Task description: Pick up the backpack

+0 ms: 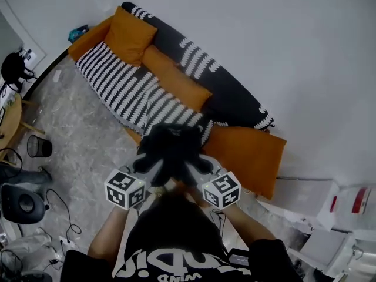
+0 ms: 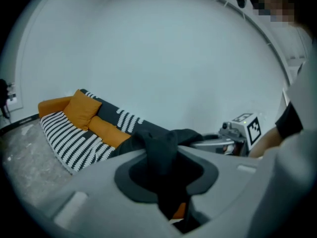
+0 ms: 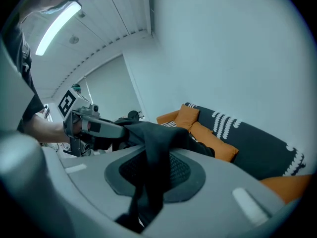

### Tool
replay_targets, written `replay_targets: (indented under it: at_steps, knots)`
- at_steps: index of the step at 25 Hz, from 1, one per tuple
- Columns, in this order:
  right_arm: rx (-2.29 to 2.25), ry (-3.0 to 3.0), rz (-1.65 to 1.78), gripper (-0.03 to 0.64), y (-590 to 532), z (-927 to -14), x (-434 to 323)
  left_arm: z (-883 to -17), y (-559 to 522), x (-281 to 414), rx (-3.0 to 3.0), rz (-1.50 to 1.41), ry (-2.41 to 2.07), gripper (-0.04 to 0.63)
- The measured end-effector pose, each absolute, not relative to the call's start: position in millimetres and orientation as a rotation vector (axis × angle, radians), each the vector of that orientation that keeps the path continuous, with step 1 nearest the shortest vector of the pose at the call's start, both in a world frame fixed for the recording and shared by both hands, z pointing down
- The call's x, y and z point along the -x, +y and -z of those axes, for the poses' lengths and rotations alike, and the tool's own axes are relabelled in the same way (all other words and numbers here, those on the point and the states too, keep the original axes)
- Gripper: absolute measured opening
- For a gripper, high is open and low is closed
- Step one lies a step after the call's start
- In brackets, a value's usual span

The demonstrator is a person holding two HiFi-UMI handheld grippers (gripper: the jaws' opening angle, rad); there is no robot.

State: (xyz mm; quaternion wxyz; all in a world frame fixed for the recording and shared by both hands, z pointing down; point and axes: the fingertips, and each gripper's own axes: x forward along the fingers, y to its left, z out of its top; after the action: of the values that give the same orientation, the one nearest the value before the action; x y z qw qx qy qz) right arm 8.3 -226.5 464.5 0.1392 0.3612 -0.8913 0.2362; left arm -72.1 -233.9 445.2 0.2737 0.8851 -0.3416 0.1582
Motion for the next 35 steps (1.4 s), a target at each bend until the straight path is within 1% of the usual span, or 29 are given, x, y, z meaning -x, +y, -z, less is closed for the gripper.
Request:
replay_targets:
  at_steps: [6, 13, 23, 35]
  knots:
    - [-1.023, -2.658, -0.583, 0.067, -216, -416, -12, -395, -220, 69, -2.439, -0.348, -0.986, 0.097]
    - [-0.921, -2.731, -0.570, 0.067, -208, -390, -15, -369, -206, 66, -2.417, -0.296, -1.072, 0.097]
    - [-0.776, -2.762, -0.563, 0.069, -183, -406, -16, -383, -172, 63, -2.326, -0.289, -1.164, 0.094]
    - [-0.787, -2.762, -0.562, 0.072, -92, -408, -6, -384, -78, 72, -2.341, -0.279, -1.133, 0.092]
